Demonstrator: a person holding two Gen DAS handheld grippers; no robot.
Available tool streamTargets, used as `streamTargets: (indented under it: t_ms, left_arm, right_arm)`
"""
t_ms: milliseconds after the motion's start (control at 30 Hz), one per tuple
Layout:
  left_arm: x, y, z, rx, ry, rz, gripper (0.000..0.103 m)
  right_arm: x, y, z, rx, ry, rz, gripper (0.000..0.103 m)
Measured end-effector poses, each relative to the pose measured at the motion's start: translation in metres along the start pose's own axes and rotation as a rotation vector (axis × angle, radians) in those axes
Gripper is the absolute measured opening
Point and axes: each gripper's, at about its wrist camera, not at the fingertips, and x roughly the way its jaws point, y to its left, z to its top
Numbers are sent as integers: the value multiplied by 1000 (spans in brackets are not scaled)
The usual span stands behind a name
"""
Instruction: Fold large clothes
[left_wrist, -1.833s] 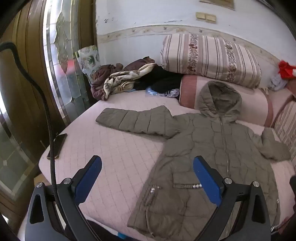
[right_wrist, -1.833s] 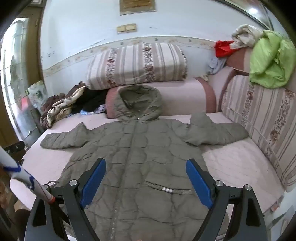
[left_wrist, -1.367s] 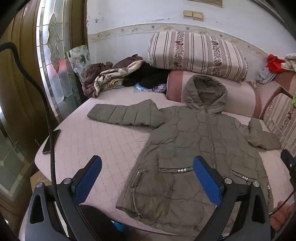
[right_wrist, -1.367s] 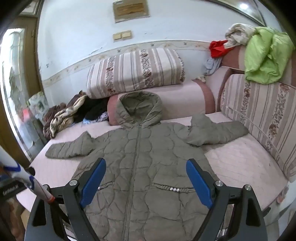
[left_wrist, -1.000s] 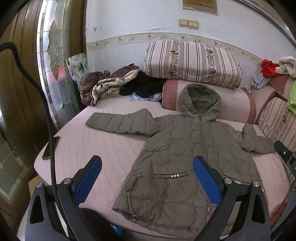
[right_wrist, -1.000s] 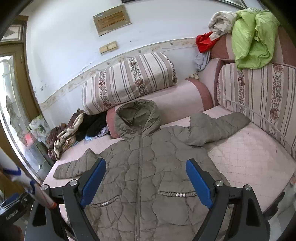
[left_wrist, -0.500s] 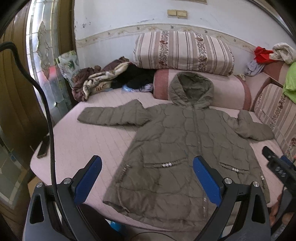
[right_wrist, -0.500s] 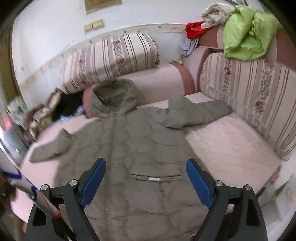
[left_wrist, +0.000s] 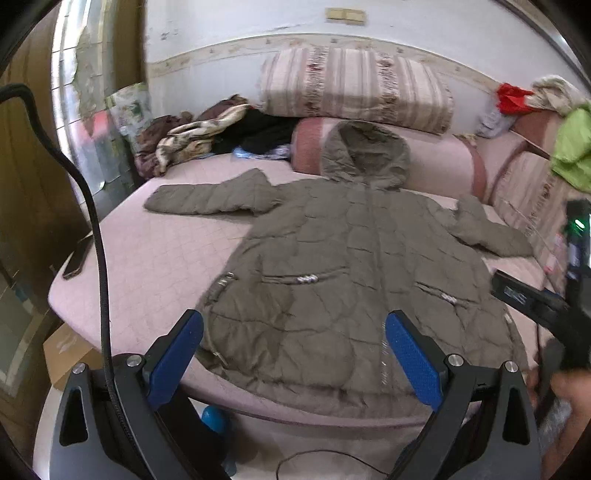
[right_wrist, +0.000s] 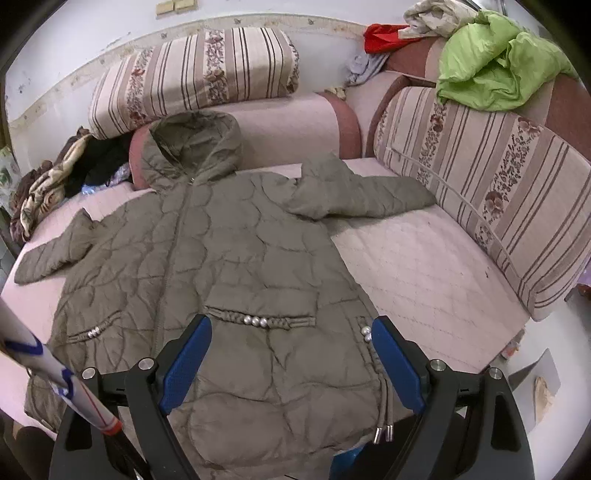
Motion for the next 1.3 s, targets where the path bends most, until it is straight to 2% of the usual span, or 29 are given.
streamTargets:
  t_ms: [133,300,367,467,533,667,833,933,1000,1100,1300]
  left_arm:
    - [-4,-10,-7,50,15,-129,99]
    - [-12,-26,-11,133,1,-201,99]
    - [-12,-31,-11,158,12,-206,99]
    - [-11,-29,-11,153,17,-221,99]
    - [-9,-22,-6,131,-2,-179,99]
    - [4,-6,8,118,-12,-24,99]
    - [16,30,19,72,-48,98,99]
    - [21,41,19,46,-25,143,99]
    - [25,44,18,39,4,156,99]
    - [27,41,14,57,44,133,99]
    - [21,33,14,56,66,92,99]
  right_arm:
    - [3,-1,-1,-8,19,-16,91]
    - [5,5,-2,-35,29,-47,91]
    - [5,7,-3,-51,28,-61,91]
    - [3,9,-3,-69,21,-72,91]
    - [0,9,-4,-74,13,-62,91]
    - [-11,5,-11,-47,-4,-26,95]
    - [-21,12,-27,-82,7,21,100]
    - [-25,22,-39,-105,26,33,102]
    - [-26,27,-48,-115,56,44,102]
    - [-32,32,-61,-153,91,72,102]
    - [-53,25,-69,-134,70,69,102]
